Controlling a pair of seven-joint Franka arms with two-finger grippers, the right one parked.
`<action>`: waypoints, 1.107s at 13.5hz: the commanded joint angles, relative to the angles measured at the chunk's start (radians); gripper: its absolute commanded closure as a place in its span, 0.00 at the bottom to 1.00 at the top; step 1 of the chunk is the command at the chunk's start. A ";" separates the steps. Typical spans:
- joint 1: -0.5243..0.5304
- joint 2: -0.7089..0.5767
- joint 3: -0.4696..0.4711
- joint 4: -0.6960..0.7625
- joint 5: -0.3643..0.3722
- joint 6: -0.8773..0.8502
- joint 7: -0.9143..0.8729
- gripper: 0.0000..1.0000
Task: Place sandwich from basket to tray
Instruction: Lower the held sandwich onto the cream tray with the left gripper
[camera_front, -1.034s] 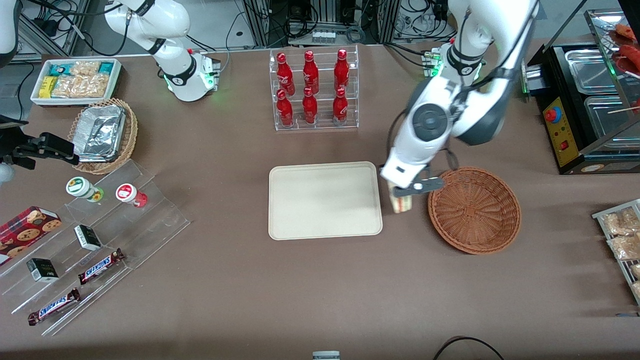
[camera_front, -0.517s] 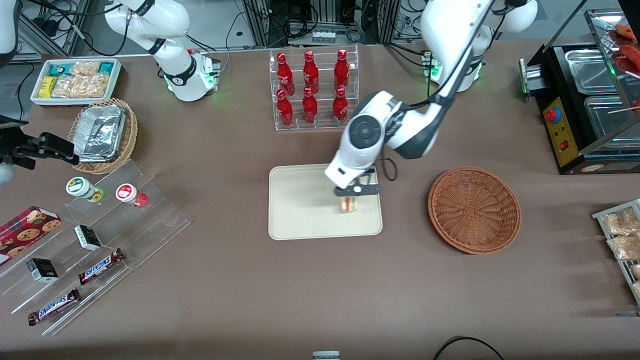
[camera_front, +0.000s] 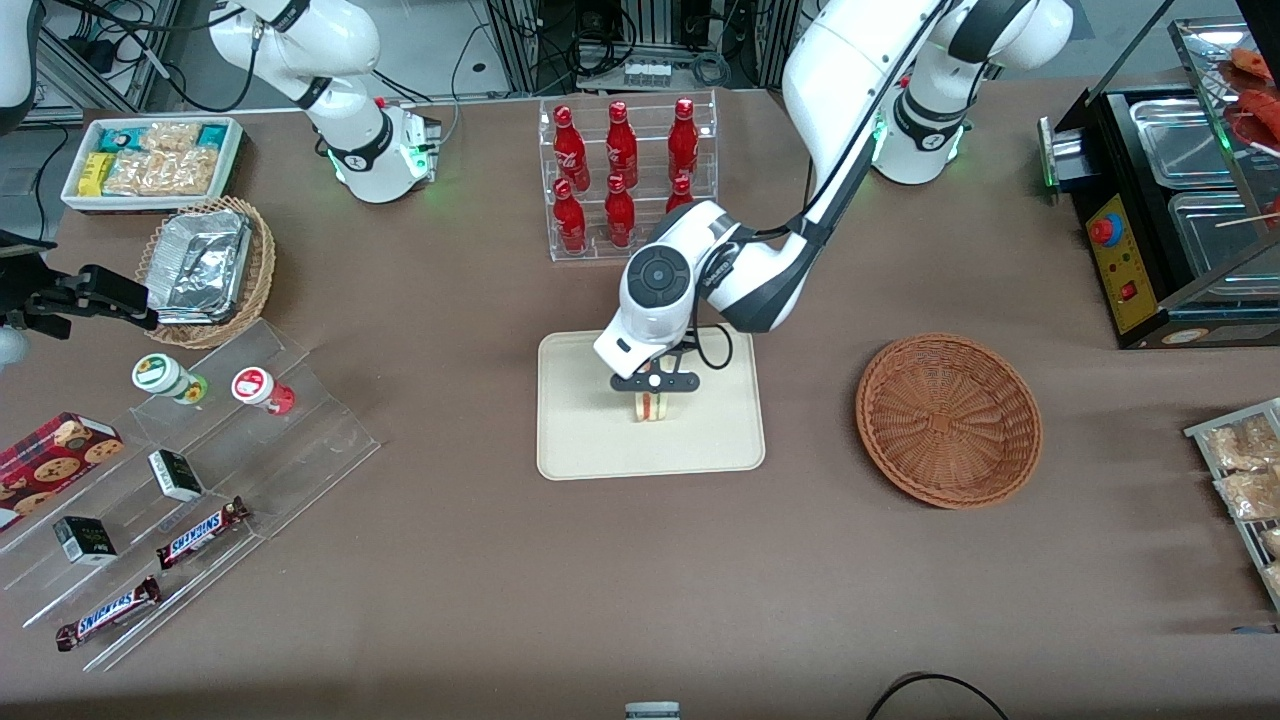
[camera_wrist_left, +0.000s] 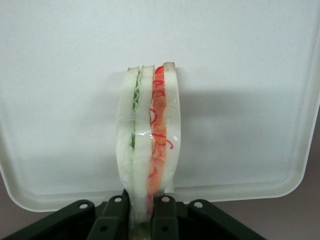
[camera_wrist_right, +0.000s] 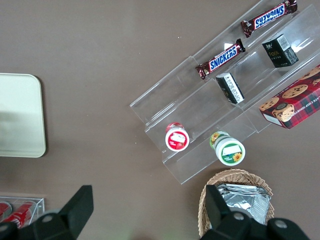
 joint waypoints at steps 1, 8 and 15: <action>-0.012 0.034 0.018 0.062 -0.004 -0.012 -0.028 1.00; -0.003 0.034 0.050 0.062 0.000 0.005 -0.014 1.00; -0.011 0.053 0.048 0.061 0.037 0.023 -0.068 1.00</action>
